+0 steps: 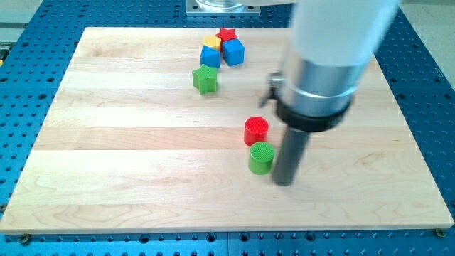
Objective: Push the red circle into the green star
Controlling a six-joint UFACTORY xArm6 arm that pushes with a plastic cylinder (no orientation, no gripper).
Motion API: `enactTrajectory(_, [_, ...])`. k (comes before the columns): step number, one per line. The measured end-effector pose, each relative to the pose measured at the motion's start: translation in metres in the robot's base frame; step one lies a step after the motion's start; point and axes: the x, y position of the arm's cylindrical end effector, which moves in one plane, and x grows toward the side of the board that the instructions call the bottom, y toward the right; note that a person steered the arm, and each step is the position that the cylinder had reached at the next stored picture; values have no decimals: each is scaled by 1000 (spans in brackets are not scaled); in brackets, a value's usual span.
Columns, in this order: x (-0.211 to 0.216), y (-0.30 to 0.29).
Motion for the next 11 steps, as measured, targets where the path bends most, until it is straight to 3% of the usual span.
enactTrajectory(1, [-8, -21])
enactTrajectory(3, [-90, -21])
enactTrajectory(5, [-123, 37])
enactTrajectory(6, [-144, -6])
enactTrajectory(7, [-158, 9])
enactTrajectory(9, [-185, -36])
enactTrajectory(11, [-170, -16])
